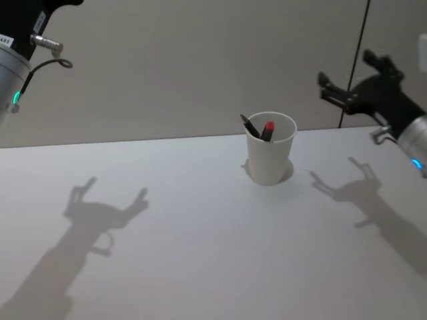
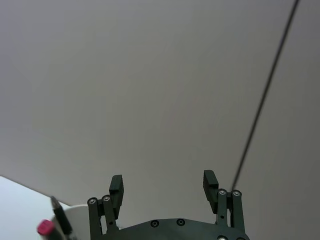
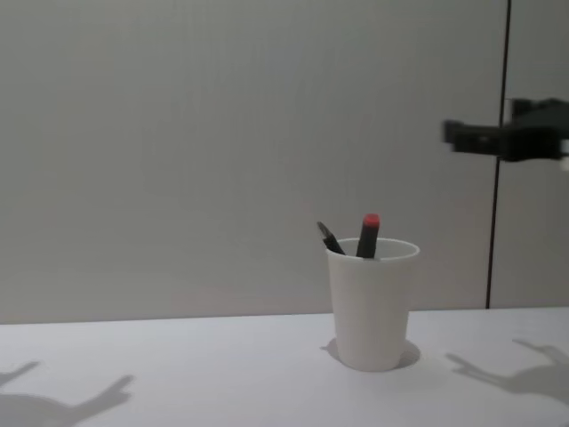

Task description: Place the pen into the pen holder.

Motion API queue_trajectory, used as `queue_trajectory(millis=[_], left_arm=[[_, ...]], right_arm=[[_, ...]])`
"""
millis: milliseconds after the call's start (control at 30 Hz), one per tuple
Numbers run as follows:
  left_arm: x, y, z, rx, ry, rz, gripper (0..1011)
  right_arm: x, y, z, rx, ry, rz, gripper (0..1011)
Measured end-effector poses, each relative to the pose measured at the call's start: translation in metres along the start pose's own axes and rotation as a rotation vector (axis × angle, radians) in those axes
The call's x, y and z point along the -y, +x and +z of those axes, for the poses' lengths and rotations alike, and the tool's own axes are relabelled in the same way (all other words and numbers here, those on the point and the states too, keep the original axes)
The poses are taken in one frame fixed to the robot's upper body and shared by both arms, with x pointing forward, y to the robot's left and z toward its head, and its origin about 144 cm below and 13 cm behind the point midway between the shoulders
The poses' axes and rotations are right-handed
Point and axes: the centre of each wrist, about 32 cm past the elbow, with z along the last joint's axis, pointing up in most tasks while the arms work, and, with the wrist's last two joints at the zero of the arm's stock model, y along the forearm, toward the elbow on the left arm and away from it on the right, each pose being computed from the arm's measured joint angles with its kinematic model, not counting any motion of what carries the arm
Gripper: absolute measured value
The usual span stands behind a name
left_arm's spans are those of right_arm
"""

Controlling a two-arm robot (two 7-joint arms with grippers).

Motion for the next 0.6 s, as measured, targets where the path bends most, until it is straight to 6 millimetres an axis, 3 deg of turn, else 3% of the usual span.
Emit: queue_trajectory(millis=[267,600], left_arm=[[-0.002,-0.011,-0.015,-0.013,0.051,-0.015,1001],[-0.011,-0.048,-0.056,-0.04,0.198,-0.069,1001]], right_arm=[[0.035,0.017,0.001,0.035,-0.028,-0.105,1001],[0.041,0.005,-0.006,0.004,-0.034,-0.097,1001]])
